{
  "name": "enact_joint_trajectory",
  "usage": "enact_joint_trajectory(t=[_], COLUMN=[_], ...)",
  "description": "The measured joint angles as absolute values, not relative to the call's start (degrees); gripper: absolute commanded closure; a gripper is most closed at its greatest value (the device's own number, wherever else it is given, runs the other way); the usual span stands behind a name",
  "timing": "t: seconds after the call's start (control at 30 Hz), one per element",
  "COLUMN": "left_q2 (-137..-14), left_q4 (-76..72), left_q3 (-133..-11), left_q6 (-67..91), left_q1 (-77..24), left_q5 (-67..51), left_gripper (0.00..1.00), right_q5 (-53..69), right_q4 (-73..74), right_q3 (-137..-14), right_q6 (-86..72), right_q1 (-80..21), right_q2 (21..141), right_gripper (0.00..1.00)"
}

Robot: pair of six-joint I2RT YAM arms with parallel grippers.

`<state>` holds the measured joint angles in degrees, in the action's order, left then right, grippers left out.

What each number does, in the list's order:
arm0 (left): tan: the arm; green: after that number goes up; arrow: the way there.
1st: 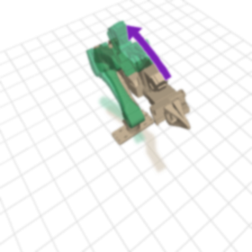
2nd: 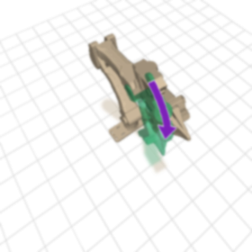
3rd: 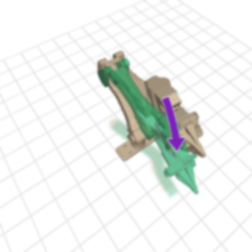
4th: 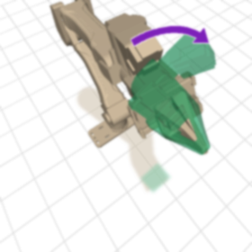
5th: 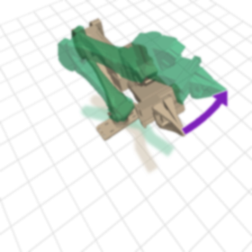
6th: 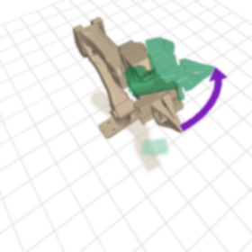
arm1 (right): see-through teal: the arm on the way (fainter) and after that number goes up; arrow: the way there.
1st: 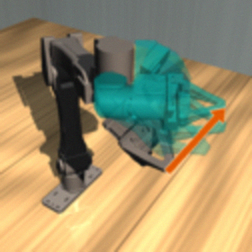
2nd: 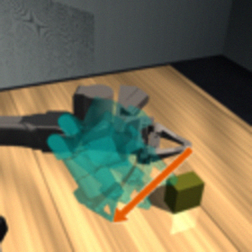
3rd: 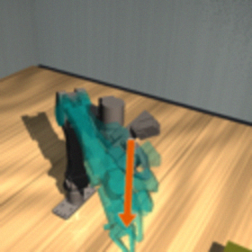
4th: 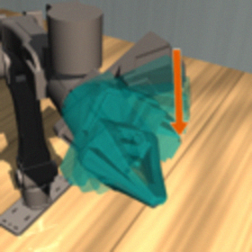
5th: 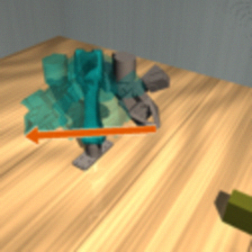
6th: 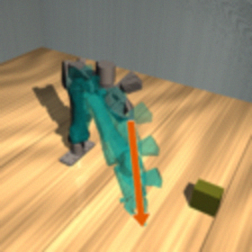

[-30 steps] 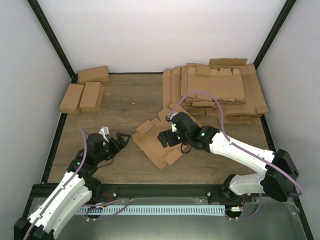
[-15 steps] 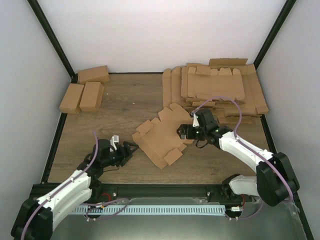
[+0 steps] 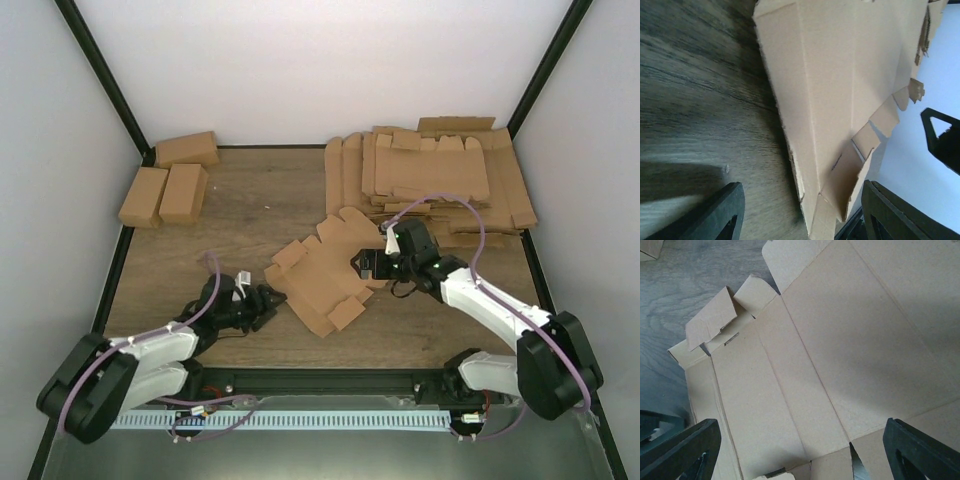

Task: Fold the paper box

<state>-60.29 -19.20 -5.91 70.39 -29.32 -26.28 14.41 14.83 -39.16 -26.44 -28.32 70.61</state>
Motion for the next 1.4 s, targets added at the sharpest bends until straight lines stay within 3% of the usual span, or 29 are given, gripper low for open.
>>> enact_joint_trajectory(t=[0.3, 0.47, 0.6, 0.63, 0.97, 1.03, 1.17, 1.23, 1.33, 1.4], left_q2=[-71.7, -74.6, -75.7, -75.8, -66.3, -64.3, -61.8, -60.9, -60.7, -61.4], left_q4=[-27.0, -28.7, -28.6, -27.9, -3.7, 3.3, 9.1, 8.6, 5.8, 3.8], left_q3=[-9.1, -10.6, -11.9, -12.5, -23.9, -26.9, -27.4, -25.1, -20.5, -18.6], left_q6=[70.3, 69.9, 69.0, 68.1, 57.4, 54.6, 52.7, 53.3, 55.7, 57.4], left_q1=[-31.2, -31.7, -31.8, -31.9, -31.9, -31.9, -31.8, -31.8, -31.8, -31.8], left_q5=[-27.3, -26.9, -25.7, -25.3, -17.0, -15.5, -16.6, -18.4, -20.9, -22.3], left_gripper=[0.46, 0.64, 0.92, 0.95, 0.96, 0.93, 0.74, 0.62, 0.35, 0.28], right_q5=[14.5, 14.5, 14.5, 14.5, 12.9, 12.3, 11.2, 10.1, 8.2, 7.4], right_q4=[14.8, 15.0, 15.0, 15.0, 16.9, 17.7, 18.5, 18.8, 19.5, 20.1], right_q3=[-37.9, -36.7, -36.6, -36.6, -36.6, -36.7, -37.7, -39.1, -42.2, -44.5], right_q6=[-26.4, -26.4, -26.4, -26.4, -25.4, -25.3, -25.1, -25.1, -24.9, -24.6], right_q1=[-28.3, -28.3, -28.3, -28.3, -28.3, -28.3, -28.3, -28.3, -27.9, -26.9], right_q2=[67.5, 67.1, 66.7, 66.5, 65.1, 65.1, 66.2, 67.5, 70.0, 71.8], right_gripper=[0.08, 0.08, 0.08, 0.08, 0.08, 0.08, 0.08, 0.07, 0.01, 0.00])
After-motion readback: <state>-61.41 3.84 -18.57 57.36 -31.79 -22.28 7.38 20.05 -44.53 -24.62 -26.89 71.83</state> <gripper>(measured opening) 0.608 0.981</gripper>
